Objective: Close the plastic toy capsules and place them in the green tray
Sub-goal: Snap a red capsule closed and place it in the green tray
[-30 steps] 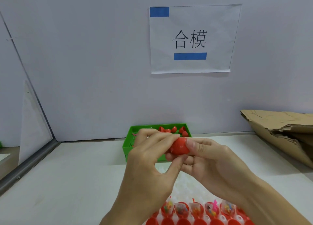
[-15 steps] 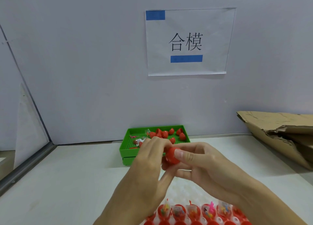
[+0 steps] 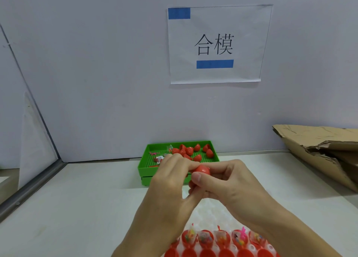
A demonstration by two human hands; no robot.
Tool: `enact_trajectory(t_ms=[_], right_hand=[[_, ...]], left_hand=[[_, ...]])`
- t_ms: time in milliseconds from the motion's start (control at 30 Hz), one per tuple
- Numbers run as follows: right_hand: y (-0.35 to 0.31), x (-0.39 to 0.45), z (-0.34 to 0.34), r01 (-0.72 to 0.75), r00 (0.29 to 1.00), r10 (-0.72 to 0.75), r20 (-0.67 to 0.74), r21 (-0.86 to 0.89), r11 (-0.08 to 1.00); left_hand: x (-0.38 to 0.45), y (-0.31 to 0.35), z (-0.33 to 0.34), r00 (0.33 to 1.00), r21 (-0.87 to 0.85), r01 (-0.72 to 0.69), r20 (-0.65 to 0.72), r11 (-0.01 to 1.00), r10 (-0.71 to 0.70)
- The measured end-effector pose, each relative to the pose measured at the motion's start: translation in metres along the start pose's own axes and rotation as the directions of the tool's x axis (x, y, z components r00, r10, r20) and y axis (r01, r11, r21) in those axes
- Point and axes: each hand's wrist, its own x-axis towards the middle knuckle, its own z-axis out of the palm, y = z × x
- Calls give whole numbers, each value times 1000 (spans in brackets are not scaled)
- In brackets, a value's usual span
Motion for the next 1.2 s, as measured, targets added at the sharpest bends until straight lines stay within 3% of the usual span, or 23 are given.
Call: enact_trajectory(t_ms=[300,467,700,900,967,1033,1067,1133,1200], right_hand=[[-11,-1,-9,-11,1000,13,21,-97,995],[-12,-1,-9,79,996,-89,-27,-263,962],[-6,-2,-2,111,991,-129,-47,-279,954],[-5,-2,-3,71,993,-104,-53,-429,900],[-8,-2,-5,56,998,-61,2,-434,899],[-10,-2,-8,56,998,-50,27,-435,899],[-12,-2,-11,55,998,-56,10,-442,895],[-15,-2,-14,66,996,-86,-27,-435,898],[-18,-2,-16,112,990,-136,-31,-401,909]], left_hand=[[1,6,-1,999,60,-41,-21,997,42],[0,5,4,991,164,-109,-62,980,121],[-5,2,14,990,265,-127,-22,956,138],[-8,-1,13,995,139,-35,96,990,22],[-5,-2,9,994,-8,97,48,995,-97],[-1,-3,6,947,-276,309,6,910,-320],[1,-3,4,898,-424,412,40,806,-438],[2,-4,4,792,-677,530,180,510,-584],[3,-3,5,709,-806,548,306,224,-635]])
